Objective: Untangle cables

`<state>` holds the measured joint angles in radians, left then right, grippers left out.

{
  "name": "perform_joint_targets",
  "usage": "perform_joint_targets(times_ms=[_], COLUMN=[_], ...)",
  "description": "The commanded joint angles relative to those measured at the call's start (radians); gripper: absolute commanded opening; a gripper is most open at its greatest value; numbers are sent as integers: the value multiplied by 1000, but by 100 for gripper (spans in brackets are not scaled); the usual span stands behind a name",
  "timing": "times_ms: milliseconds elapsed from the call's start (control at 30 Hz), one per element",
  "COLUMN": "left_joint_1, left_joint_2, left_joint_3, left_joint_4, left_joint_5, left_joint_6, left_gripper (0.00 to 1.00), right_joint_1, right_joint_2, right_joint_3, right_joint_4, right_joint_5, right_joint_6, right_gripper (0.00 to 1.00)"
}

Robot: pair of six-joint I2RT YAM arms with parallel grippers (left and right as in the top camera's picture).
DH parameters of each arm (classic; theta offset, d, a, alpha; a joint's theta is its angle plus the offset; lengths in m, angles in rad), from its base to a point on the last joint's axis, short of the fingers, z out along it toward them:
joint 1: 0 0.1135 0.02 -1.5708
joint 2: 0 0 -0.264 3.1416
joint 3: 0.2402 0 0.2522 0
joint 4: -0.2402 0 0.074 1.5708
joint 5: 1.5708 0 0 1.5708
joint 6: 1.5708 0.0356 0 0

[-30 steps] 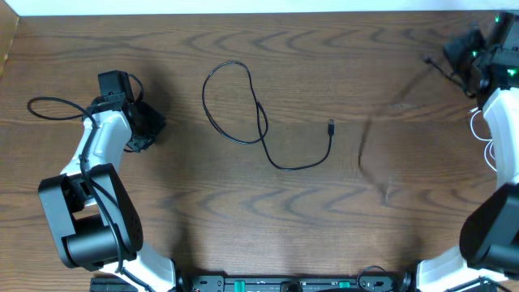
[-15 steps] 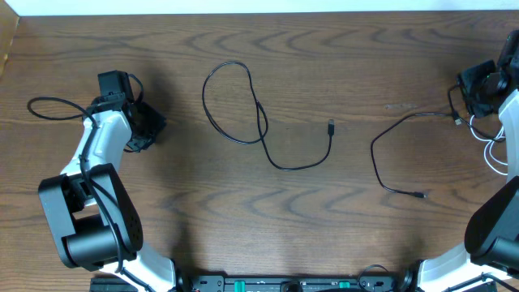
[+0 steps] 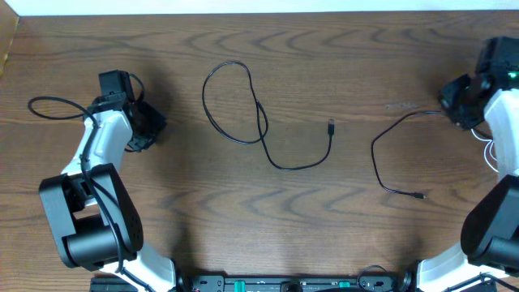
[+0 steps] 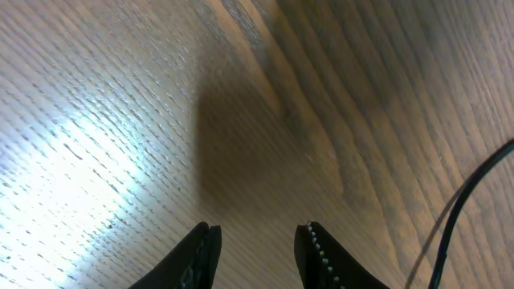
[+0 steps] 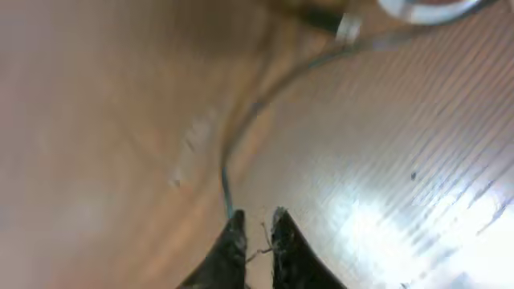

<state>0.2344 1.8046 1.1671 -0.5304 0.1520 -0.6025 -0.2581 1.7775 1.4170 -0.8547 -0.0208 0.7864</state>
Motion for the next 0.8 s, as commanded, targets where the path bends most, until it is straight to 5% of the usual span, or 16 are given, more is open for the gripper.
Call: perform_joint_targets(times_ms=[0, 167, 467, 767], left_joint_1=[-10, -10, -10, -10], left_joint_2=[7, 7, 7, 7], left_joint_3=[-6, -6, -6, -6], left_joint_4=[-3, -3, -3, -3], left_joint_5=[-3, -2, -3, -2], left_joint_6=[-2, -2, -2, -2], left_gripper=[36, 36, 36, 36], right_joint_1=[62, 149, 274, 357], right_joint_2=[-5, -4, -4, -2], right_joint_3=[-107, -264, -404, -417], right_joint_4=[27, 195, 373, 374], right_joint_5=[14, -10, -74, 21], right_joint_6=[-25, -25, -27, -70], right_gripper=[1, 6, 33, 38])
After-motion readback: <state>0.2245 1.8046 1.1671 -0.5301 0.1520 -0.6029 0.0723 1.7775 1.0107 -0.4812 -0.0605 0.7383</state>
